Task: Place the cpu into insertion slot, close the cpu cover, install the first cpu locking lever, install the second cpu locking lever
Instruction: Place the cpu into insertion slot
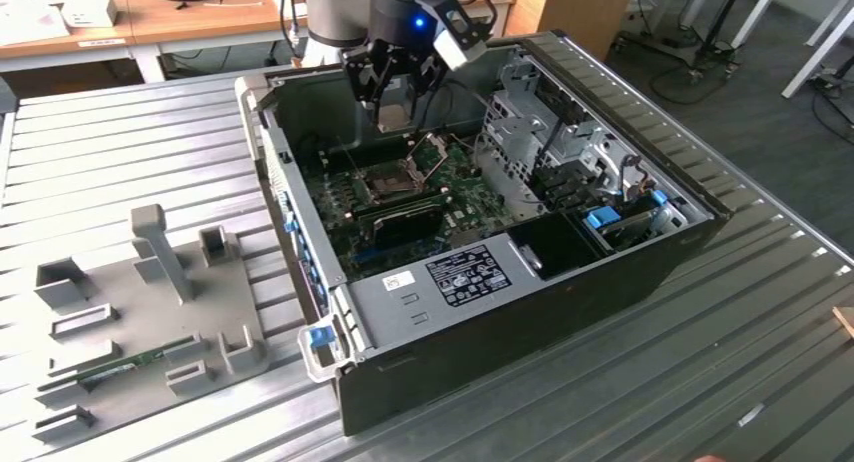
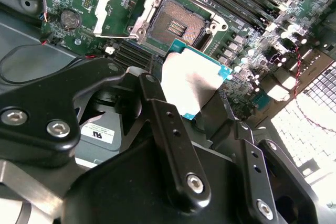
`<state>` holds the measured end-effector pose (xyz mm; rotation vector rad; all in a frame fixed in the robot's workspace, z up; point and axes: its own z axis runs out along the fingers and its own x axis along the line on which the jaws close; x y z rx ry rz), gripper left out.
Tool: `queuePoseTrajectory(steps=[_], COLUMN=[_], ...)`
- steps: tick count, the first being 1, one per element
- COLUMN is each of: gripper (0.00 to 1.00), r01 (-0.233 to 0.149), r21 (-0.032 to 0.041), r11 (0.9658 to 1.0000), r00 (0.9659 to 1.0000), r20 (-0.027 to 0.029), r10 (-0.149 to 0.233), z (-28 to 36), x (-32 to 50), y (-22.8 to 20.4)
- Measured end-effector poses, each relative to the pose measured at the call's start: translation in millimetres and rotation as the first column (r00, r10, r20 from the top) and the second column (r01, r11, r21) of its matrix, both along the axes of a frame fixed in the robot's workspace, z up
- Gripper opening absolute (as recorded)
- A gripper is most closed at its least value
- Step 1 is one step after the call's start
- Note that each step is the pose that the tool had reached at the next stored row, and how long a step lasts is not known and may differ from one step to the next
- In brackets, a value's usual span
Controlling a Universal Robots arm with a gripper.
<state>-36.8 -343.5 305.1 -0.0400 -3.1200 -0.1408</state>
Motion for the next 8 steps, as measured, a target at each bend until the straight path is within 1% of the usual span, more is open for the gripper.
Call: queuePoseTrajectory(steps=[8], gripper=[0.54], r01=[0.0], r21=[0.0001], r11=[1.0], r00=[1.0], r20=[0.0], r10=[0.0], z=[-1.6], x=[0.0], y=[0.0])
